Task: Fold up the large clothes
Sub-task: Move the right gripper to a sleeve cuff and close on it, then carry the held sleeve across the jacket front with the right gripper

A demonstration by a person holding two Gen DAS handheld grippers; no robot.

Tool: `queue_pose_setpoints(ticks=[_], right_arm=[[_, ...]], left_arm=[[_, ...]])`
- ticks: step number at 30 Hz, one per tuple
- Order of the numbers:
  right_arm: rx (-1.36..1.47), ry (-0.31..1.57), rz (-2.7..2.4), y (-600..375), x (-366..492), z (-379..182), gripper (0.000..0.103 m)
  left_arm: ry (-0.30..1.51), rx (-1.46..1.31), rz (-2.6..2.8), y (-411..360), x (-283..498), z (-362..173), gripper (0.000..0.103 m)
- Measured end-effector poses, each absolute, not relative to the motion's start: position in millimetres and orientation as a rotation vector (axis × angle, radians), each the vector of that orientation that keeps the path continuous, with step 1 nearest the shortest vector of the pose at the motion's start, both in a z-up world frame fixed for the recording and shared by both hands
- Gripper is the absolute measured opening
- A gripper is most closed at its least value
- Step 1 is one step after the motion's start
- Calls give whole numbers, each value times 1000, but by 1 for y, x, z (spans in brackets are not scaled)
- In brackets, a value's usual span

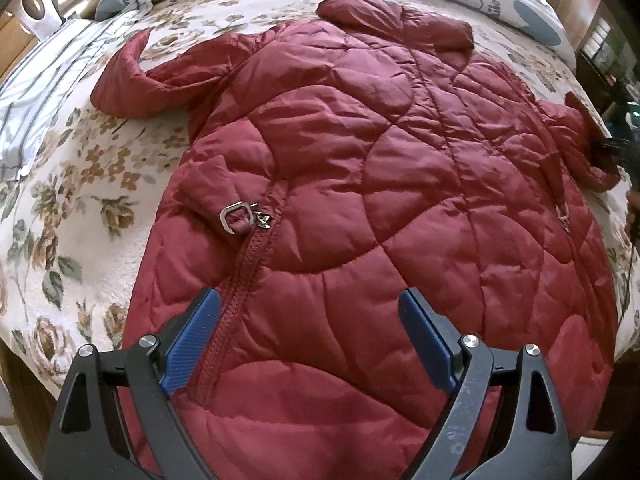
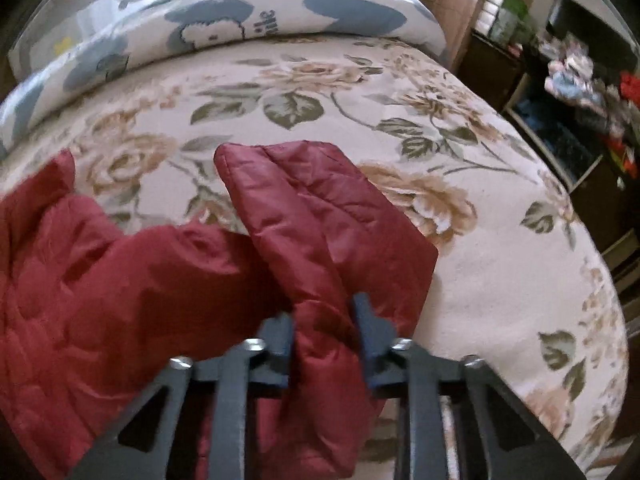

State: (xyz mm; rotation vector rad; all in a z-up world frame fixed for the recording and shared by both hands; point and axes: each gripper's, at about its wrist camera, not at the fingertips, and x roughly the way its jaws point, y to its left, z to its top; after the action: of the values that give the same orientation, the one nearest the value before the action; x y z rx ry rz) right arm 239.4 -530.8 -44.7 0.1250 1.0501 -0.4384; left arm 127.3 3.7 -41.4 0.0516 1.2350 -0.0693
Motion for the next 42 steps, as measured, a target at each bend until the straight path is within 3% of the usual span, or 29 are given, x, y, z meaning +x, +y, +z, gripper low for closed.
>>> queue_pose_setpoints(ticks=[13,26,37,42], right_arm=[[223,896,-58,-426,195,9,16],[205,980,246,-300,196,-28,16],[124,948,451,-242,197,-41,17],[105,952,503,-227,196,-46,20]], left_arm=[[1252,11,-95,0,130,-58,92],[1231,-250,-268,18,145,-46,92],[1207,-443,-364,28,218,-28,92],[1251,-501,-408,25,262,-44,92]])
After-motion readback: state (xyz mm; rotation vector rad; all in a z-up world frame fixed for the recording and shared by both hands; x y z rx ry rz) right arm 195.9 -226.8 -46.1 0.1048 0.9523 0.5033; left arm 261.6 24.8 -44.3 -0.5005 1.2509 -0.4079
